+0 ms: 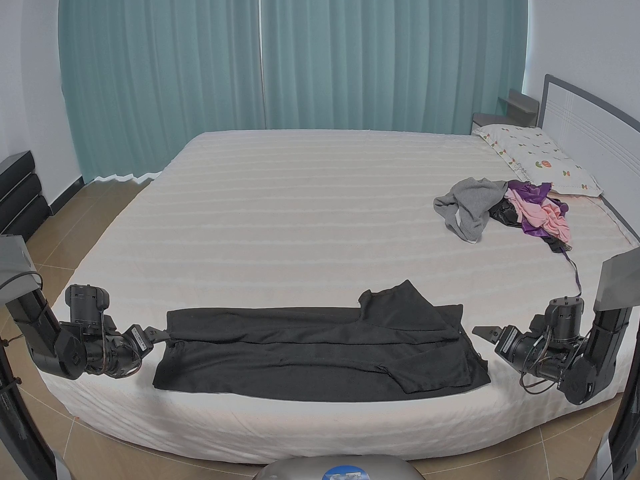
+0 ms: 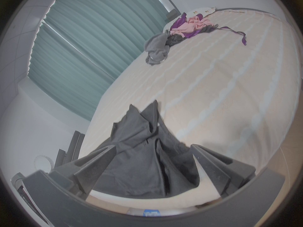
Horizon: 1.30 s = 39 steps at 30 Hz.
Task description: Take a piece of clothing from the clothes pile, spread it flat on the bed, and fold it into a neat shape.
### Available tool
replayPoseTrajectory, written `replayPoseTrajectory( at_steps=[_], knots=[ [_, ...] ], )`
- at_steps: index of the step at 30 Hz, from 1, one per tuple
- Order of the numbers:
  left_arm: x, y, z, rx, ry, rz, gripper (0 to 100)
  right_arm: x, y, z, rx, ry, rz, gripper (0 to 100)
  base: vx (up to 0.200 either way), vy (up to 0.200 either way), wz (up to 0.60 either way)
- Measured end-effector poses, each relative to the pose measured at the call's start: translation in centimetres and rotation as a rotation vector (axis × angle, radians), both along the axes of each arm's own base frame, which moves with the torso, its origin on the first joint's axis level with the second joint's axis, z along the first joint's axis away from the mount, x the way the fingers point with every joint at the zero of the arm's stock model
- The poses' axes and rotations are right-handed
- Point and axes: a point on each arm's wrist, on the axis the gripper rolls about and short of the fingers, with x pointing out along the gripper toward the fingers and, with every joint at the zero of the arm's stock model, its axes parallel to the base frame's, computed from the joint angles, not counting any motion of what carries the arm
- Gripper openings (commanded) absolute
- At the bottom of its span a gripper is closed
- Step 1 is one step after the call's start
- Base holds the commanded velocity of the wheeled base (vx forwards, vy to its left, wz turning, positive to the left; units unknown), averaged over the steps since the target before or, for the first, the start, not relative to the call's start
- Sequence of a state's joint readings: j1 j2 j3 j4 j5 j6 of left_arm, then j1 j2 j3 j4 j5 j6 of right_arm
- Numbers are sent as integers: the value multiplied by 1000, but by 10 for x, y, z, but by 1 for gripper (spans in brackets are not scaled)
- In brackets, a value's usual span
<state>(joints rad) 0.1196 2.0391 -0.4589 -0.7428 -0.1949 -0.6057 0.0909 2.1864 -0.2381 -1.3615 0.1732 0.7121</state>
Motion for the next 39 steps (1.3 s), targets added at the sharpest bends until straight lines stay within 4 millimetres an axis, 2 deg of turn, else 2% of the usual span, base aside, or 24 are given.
replayPoseTrajectory(
  at_steps=[7,12,18,31,32,39],
  knots=[
    [7,1,6,-50,-37,23,100,10,-15,6,15,-43,-43,100,29,0,0],
    [9,0,8,-74,-45,27,100,11,-16,6,24,-45,-38,100,200,0,0],
    [12,-1,6,-83,-44,15,100,10,-14,4,26,-36,-32,100,0,0,0],
    [34,-21,-18,-44,4,10,100,10,-10,-1,28,-17,-16,100,0,0,0],
    [36,-22,-20,-38,6,13,0,10,-9,-1,28,-16,-14,100,0,0,0],
    [45,-22,-26,1,8,64,0,9,0,0,29,-17,15,100,0,0,0]
  ],
)
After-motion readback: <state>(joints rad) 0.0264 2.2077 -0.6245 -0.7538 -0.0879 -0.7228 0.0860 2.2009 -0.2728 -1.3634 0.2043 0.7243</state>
